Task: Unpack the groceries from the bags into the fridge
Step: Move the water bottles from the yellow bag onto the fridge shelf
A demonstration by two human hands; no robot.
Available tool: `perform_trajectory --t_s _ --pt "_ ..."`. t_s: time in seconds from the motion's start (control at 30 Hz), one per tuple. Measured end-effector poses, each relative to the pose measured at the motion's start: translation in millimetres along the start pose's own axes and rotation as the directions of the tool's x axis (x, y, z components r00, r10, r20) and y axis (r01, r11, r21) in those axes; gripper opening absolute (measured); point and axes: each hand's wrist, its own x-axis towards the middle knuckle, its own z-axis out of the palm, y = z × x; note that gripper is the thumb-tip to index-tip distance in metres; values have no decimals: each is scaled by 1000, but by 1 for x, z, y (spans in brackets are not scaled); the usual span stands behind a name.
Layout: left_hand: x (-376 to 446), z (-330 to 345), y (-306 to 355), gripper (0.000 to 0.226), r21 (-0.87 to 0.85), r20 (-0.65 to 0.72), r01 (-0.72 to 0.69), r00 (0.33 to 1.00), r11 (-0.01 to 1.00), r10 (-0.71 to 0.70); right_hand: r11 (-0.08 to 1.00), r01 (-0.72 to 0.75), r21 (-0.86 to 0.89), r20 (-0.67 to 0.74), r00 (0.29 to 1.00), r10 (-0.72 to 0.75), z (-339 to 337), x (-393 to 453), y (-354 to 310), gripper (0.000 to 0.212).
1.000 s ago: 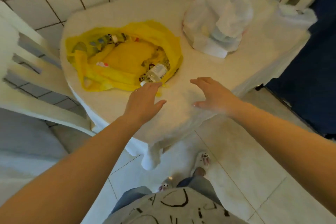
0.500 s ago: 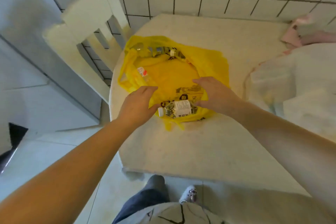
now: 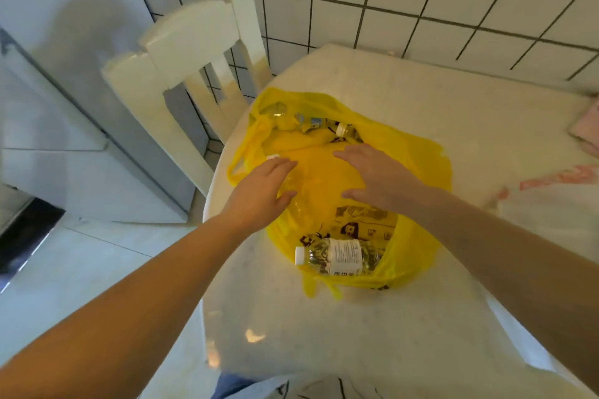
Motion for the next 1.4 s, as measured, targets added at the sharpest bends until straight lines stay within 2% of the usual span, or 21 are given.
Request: perform_trajectory --t_s 0.1,0.2,0.3,0.43,0.57,0.77,1.03,1.1,1.17,1.23,1.3,1.4 --pt "24 5 -9 60 8 55 -25 998 1000 25 979 51 -200 30 999 -46 4 24 11 78" --pt "46 15 -17 65 40 120 12 993 999 -17 914 145 -379 91 989 -119 12 48 26 77" --pt "64 24 -24 69 149 194 -9 981 989 -20 848 226 -480 148 973 -176 18 72 39 73" --pt "79 28 -41 80 309 238 -49 971 950 -28 773 268 -575 218 961 -171 21 101 59 84" --pt "86 28 -68 86 381 166 25 982 924 -95 765 207 -609 175 977 -124 20 122 85 90" --pt "84 31 -85 90 242 127 204 963 949 -239 852 21 -524 75 997 22 21 133 116 97" --pt "86 30 -85 91 151 122 386 906 910 -405 910 -92 -404 92 986 141 18 141 122 90" --pt "85 28 -89 94 128 124 426 889 896 -441 898 -44 -439 38 997 68 16 140 115 90" --pt "84 28 -91 97 144 119 449 877 882 -466 855 124 -503 -30 986 -161 15 138 109 86" --pt "83 28 -89 98 156 127 470 863 869 -489 780 277 -561 -34 934 -356 18 136 107 80" --pt "83 29 -84 97 144 134 480 857 866 -497 752 330 -571 1 916 -401 21 135 104 76" --pt "85 30 -81 94 157 107 451 877 879 -469 779 276 -563 -16 939 -344 21 134 100 74"
